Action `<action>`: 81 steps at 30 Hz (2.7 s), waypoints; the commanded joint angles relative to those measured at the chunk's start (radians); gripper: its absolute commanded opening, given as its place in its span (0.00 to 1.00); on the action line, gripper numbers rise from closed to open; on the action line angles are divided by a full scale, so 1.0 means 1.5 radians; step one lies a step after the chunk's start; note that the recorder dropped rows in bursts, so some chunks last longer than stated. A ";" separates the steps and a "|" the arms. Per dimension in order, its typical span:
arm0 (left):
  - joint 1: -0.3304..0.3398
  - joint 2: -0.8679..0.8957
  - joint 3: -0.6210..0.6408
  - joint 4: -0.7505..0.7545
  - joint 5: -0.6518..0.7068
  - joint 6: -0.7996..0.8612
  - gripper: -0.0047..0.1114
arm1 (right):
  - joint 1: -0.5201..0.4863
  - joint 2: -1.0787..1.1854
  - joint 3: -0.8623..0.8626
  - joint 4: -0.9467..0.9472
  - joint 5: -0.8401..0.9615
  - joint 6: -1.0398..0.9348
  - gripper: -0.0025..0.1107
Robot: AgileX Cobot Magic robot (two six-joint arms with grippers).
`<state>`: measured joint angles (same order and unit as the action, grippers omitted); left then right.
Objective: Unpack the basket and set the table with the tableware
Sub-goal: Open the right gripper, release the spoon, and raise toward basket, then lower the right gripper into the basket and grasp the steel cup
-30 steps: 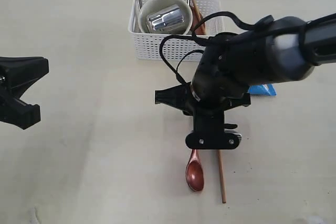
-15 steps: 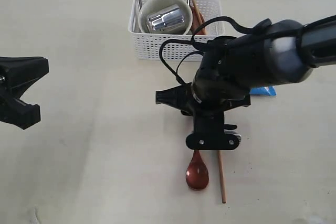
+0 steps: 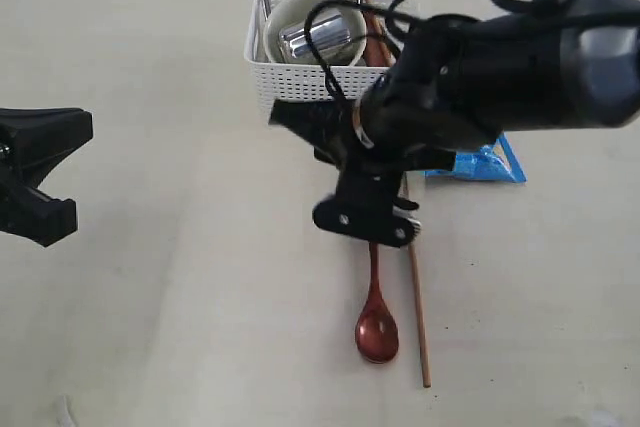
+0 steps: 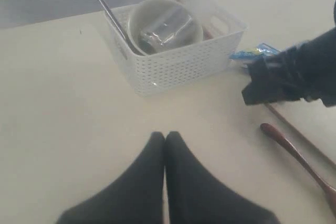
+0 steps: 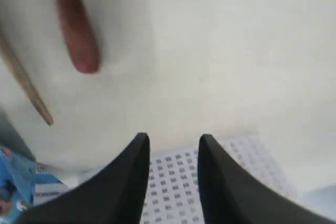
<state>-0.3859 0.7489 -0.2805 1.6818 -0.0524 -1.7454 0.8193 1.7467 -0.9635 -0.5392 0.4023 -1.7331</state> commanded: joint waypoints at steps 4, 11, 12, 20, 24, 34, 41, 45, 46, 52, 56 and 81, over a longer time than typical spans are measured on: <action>-0.005 -0.002 0.003 -0.003 0.008 0.000 0.04 | -0.034 -0.017 -0.107 -0.007 0.092 0.310 0.30; -0.005 -0.002 0.003 -0.003 0.008 0.000 0.04 | -0.138 -0.019 -0.172 -0.004 0.227 0.562 0.28; -0.005 -0.002 0.003 -0.003 0.008 0.000 0.04 | -0.159 -0.019 -0.179 0.005 0.225 0.602 0.28; -0.005 -0.002 0.003 -0.003 0.008 0.000 0.04 | -0.311 -0.019 -0.209 0.229 0.184 0.772 0.26; -0.005 -0.002 0.003 -0.003 0.008 0.000 0.04 | -0.339 -0.019 -0.209 0.322 0.176 0.811 0.26; -0.005 -0.002 0.003 -0.002 0.008 0.000 0.04 | -0.339 -0.019 -0.209 0.517 0.179 0.819 0.26; -0.005 -0.002 0.003 -0.002 0.008 0.000 0.04 | -0.339 -0.018 -0.206 0.519 0.187 0.819 0.26; -0.005 -0.002 0.003 -0.003 0.006 0.000 0.04 | -0.339 -0.018 -0.203 0.519 0.140 0.792 0.26; -0.005 -0.002 0.003 -0.003 0.006 0.000 0.04 | -0.342 -0.018 -0.203 0.519 0.121 0.793 0.26; -0.005 -0.002 0.003 -0.003 0.005 0.000 0.04 | -0.341 -0.018 -0.203 0.519 0.117 0.797 0.26; -0.005 -0.002 0.003 -0.003 0.005 0.000 0.04 | -0.341 -0.018 -0.203 0.521 0.119 0.802 0.26; -0.005 -0.002 0.003 -0.006 0.001 0.000 0.04 | -0.418 0.097 -0.387 0.712 0.251 0.680 0.43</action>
<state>-0.3859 0.7489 -0.2805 1.6818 -0.0544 -1.7454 0.2154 1.8389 -1.4881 0.4367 0.7125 -0.6558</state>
